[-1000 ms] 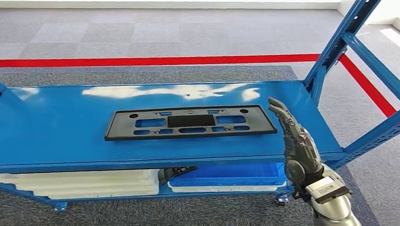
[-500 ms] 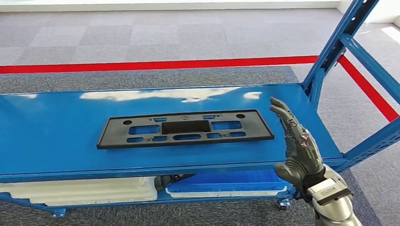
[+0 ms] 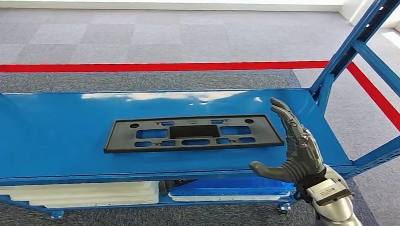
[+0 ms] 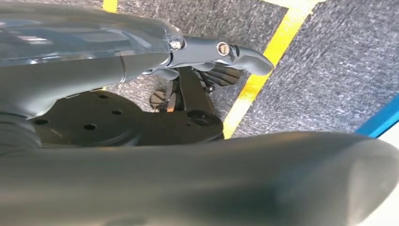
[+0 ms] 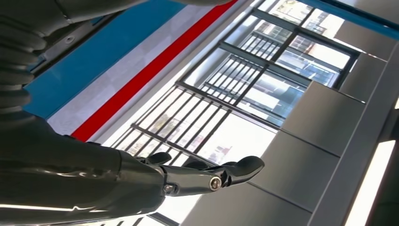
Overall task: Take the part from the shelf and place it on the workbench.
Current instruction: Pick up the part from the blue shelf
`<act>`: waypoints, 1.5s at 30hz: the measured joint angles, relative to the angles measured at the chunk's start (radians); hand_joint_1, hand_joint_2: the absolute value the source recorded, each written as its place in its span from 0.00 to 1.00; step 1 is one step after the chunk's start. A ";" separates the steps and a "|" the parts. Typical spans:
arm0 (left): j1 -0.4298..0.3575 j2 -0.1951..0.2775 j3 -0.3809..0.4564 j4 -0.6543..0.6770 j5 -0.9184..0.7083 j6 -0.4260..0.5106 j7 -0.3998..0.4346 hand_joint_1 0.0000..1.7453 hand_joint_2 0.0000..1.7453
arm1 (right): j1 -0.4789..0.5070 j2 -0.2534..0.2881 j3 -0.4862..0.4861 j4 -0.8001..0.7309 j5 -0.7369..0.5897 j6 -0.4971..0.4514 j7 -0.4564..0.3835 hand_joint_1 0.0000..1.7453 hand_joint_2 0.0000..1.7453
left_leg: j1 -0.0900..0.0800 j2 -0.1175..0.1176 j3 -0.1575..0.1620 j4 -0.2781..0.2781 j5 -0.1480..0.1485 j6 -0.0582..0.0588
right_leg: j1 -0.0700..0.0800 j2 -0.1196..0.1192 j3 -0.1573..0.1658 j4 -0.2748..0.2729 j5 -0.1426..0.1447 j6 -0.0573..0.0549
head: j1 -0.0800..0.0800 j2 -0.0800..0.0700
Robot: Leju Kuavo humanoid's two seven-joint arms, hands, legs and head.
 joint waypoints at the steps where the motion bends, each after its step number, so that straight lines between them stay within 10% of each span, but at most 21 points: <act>1: 0.000 0.000 0.001 0.000 0.000 0.000 0.000 0.00 0.00 | 0.000 0.000 0.000 0.001 0.002 0.000 0.004 0.00 0.75 | -0.004 -0.001 -0.002 0.004 -0.004 -0.003 | 0.000 0.000 0.002 -0.009 -0.005 -0.007 | -0.001 0.000; 2: 0.000 0.001 0.003 0.000 0.000 0.000 0.000 0.00 0.00 | 0.000 0.000 0.000 0.001 0.003 0.001 0.008 0.00 1.00 | -0.007 0.000 -0.002 0.006 -0.006 -0.004 | 0.000 0.001 0.002 -0.012 -0.006 -0.016 | -0.001 0.000; 4: -0.001 0.000 0.005 0.000 0.000 0.000 0.001 0.00 0.00 | -0.003 0.000 0.000 0.001 0.010 0.001 0.017 0.00 1.00 | -0.006 0.000 0.001 0.000 -0.005 -0.004 | 0.002 0.001 0.002 -0.010 -0.009 -0.022 | -0.002 0.000; 8: -0.003 -0.001 0.006 0.000 0.000 0.000 0.001 0.00 0.00 | -0.014 -0.001 0.002 0.004 0.031 0.002 0.035 0.00 0.00 | -0.002 0.000 0.004 -0.005 -0.003 -0.007 | 0.007 0.001 0.003 -0.010 -0.012 -0.026 | -0.002 0.000; 13: -0.003 -0.004 0.007 0.000 -0.001 0.000 0.000 0.00 0.00 | -0.024 -0.008 0.008 0.013 0.047 0.003 0.051 0.00 0.00 | -0.002 0.000 0.004 -0.006 -0.004 -0.011 | 0.009 0.001 0.003 -0.010 -0.014 -0.029 | -0.002 0.000; 17: -0.004 -0.007 0.008 0.000 -0.003 0.000 0.000 0.00 0.00 | -0.033 -0.022 0.018 0.027 0.064 0.005 0.074 0.00 1.00 | -0.002 0.000 0.004 -0.006 -0.005 -0.014 | 0.009 0.001 0.005 -0.010 -0.014 -0.029 | -0.002 0.000; 45: -0.007 -0.020 0.011 0.000 -0.057 -0.003 0.003 0.00 0.00 | -0.152 -0.047 0.315 0.302 0.689 -0.216 0.372 0.00 1.00 | -0.003 0.000 0.005 -0.006 -0.005 -0.014 | 0.008 0.001 0.008 -0.013 -0.013 -0.029 | -0.002 0.000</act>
